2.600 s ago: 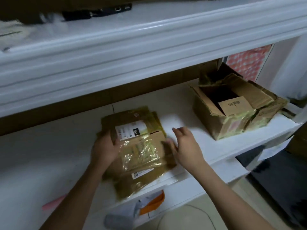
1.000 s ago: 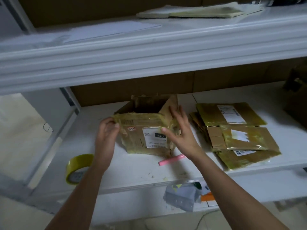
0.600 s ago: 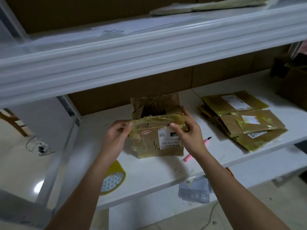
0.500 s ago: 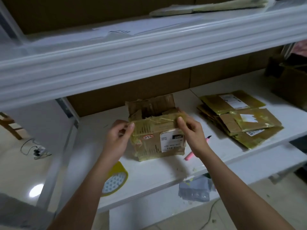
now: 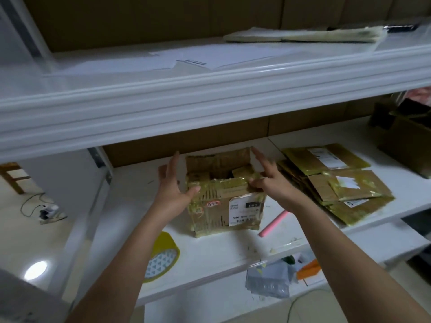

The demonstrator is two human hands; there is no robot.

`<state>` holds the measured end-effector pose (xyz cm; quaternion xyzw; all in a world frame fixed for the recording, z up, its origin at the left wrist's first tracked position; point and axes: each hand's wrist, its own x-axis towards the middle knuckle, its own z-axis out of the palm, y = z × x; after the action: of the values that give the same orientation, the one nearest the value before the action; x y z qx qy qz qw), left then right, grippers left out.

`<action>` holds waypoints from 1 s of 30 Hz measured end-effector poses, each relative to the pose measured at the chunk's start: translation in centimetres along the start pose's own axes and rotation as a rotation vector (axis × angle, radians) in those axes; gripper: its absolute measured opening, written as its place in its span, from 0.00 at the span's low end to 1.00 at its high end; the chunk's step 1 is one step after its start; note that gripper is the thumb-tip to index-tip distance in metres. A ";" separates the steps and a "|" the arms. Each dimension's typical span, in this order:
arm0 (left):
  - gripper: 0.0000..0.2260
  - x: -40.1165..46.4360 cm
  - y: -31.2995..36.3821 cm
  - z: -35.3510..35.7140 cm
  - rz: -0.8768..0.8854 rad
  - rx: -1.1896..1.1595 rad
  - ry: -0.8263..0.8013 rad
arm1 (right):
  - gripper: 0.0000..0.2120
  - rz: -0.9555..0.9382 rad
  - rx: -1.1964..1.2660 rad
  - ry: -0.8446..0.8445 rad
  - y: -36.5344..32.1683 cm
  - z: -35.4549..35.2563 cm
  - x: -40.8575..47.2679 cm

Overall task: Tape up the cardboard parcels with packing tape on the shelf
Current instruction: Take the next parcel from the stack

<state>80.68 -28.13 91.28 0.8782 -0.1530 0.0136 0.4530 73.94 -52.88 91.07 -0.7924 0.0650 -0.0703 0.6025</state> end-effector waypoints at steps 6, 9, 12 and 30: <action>0.19 -0.1 -1.0 0.8 0.050 -0.207 -0.101 | 0.15 -0.030 0.033 -0.014 1.0 -0.7 -0.4; 0.11 -0.6 -1.0 1.3 0.009 -0.235 -0.052 | 0.11 -0.043 0.031 0.015 1.6 -0.6 -0.6; 0.11 -0.7 -0.7 1.5 -0.008 -0.259 -0.020 | 0.12 -0.059 -0.008 0.036 1.8 -0.6 -0.8; 0.14 -0.3 -0.7 2.4 -0.049 -0.323 0.033 | 0.11 -0.225 -0.076 0.115 3.6 -0.1 1.2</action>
<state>80.32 -29.60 89.25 0.7970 -0.1245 -0.0079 0.5910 74.99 -54.13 87.68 -0.8114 0.0126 -0.1803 0.5558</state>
